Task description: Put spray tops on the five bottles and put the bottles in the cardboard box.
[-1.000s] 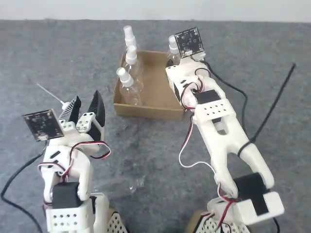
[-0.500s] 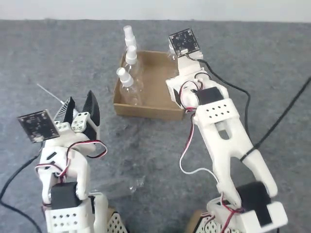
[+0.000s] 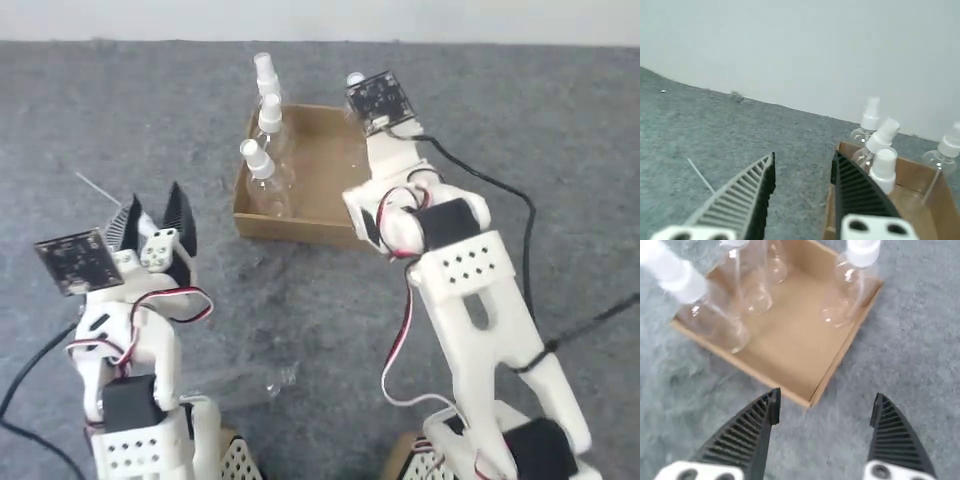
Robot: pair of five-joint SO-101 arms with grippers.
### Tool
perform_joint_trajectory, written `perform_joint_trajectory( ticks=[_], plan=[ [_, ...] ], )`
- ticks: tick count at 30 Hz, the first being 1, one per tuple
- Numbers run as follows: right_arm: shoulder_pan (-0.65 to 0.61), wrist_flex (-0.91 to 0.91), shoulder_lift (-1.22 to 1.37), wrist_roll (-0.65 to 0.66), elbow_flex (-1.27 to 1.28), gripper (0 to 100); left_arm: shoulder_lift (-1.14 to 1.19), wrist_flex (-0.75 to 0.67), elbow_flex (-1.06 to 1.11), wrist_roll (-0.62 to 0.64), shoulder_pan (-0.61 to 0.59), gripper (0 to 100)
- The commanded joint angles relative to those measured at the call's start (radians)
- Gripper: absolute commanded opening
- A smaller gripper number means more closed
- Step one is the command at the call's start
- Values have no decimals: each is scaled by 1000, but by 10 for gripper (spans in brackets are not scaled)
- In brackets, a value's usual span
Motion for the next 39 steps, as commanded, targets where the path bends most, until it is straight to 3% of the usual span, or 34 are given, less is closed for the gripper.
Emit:
perform_joint_trajectory(
  ticks=[1,10,17,22,27,39],
  plan=[
    [-59,67,-88,68,-63,246,-15,-29,-10,3,-89,174],
    [-252,199,-117,149,-58,247,-15,-34,99,8,-198,174],
    [-470,203,-117,305,80,247,-15,-121,154,9,-288,174],
    [-596,203,-117,324,123,247,-15,-138,159,11,-351,174],
    [-644,202,-117,322,137,248,-15,-138,157,37,-373,174],
    [-733,-21,-117,267,301,248,-12,-133,111,68,-489,174]
  ],
)
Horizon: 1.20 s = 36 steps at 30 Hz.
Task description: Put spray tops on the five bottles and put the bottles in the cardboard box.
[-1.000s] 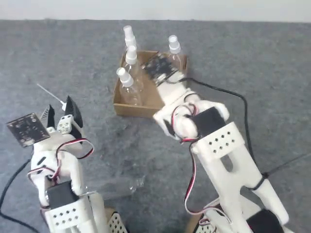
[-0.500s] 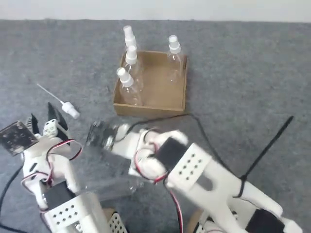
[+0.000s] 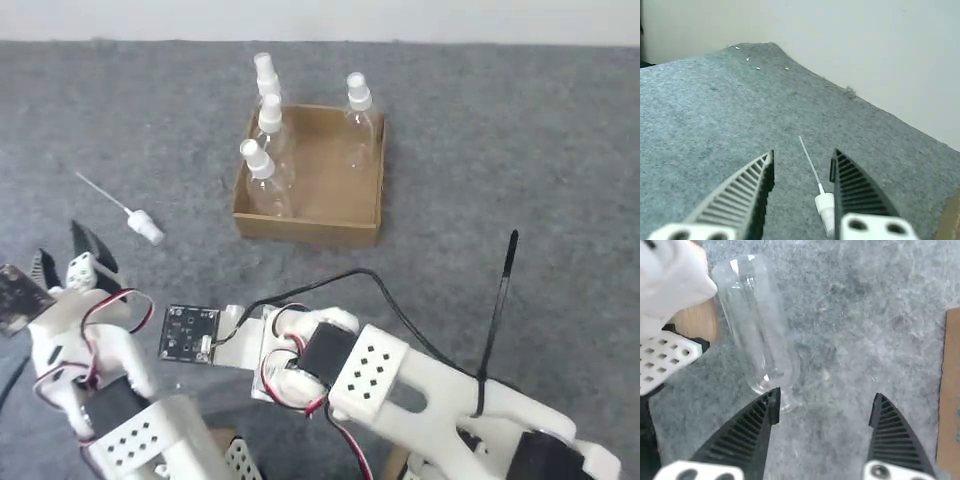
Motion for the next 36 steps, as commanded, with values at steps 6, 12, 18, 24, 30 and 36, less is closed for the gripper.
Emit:
perform_joint_trajectory(
  ticks=[6,12,18,24,30,36],
  plan=[
    [-16,-33,-47,-17,-11,249,-6,-2,-137,12,-149,174],
    [-16,-31,-47,-17,-9,249,-6,135,-309,6,-203,175],
    [-10,-33,-45,-17,-2,249,-6,245,-463,-23,-201,175],
    [-13,-41,-47,-17,11,249,-6,290,-562,-29,-203,175],
    [-16,-65,-44,-20,15,249,-5,285,-618,-52,-204,175],
    [-58,-127,62,-46,32,249,21,262,-685,-52,-204,175]
  ],
)
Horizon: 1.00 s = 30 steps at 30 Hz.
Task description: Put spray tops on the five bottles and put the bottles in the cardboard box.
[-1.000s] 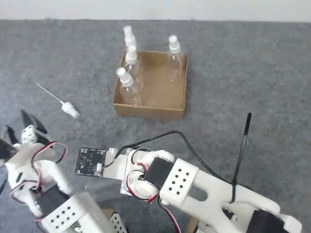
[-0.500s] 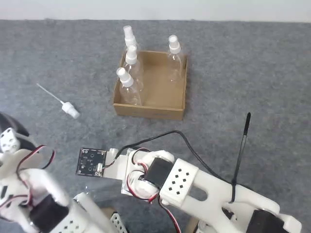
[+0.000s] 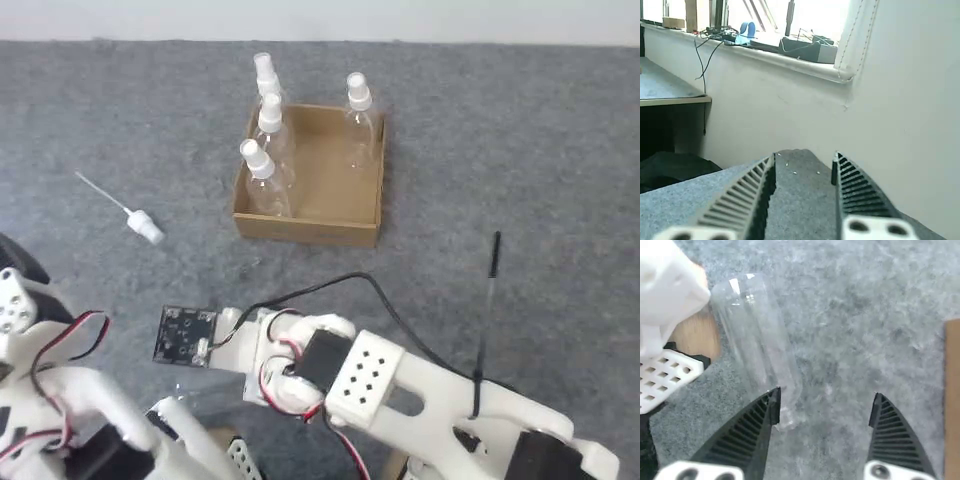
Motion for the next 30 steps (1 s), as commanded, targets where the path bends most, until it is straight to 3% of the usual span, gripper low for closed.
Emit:
perform_joint_trajectory(
  ticks=[1,7,14,24,30],
  plan=[
    [-33,-35,53,-14,-15,249,60,-25,-108,-9,-5,175],
    [-41,-35,128,-20,-48,249,339,-15,-248,-9,-17,175],
    [-50,-77,229,-14,-61,249,594,92,-433,-8,-87,175],
    [-47,-54,377,-6,-137,249,635,121,-455,-9,-98,175],
    [-45,-62,438,83,-137,245,637,123,-455,-25,-98,175]
  ],
)
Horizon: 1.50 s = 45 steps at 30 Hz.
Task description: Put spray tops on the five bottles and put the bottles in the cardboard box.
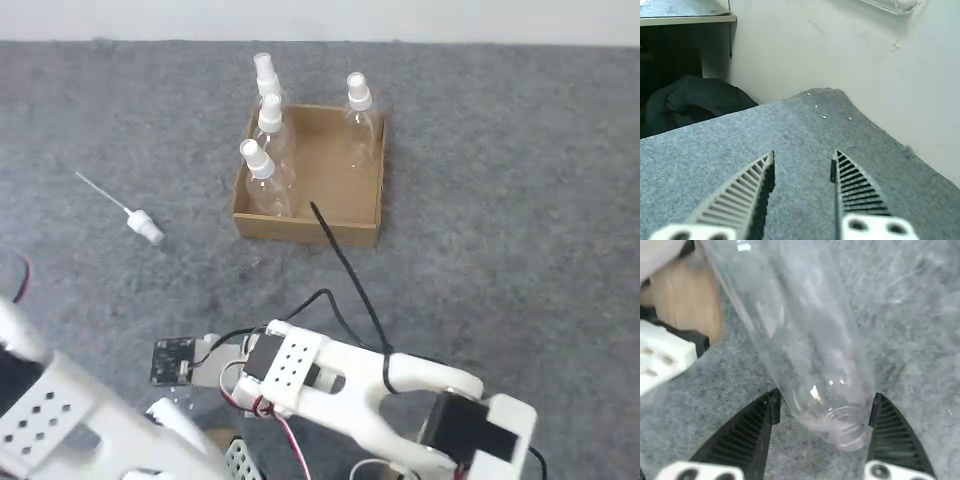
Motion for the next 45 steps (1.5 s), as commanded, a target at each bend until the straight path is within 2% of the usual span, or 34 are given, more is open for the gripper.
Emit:
perform_joint_trajectory(
  ticks=[1,4,11,16,20,27,33,40,45],
  plan=[
    [-2,7,-8,31,-63,244,6,5,-58,-37,-5,175],
    [-2,13,-8,31,-63,232,6,18,-56,-57,-5,175],
    [2,44,-7,34,-95,74,5,25,-59,-57,-57,175],
    [38,137,1,34,-167,39,5,25,-59,-57,-83,175],
    [59,143,1,35,-172,11,5,26,-59,-57,-87,175],
    [65,213,-10,94,-178,7,8,31,-58,-57,-86,175],
    [107,364,-8,100,-270,7,9,31,-58,-57,-86,175],
    [239,527,-13,101,-324,7,5,29,-44,-57,-83,175],
    [329,624,-97,149,-318,7,8,29,-28,-57,-78,175]
  ],
)
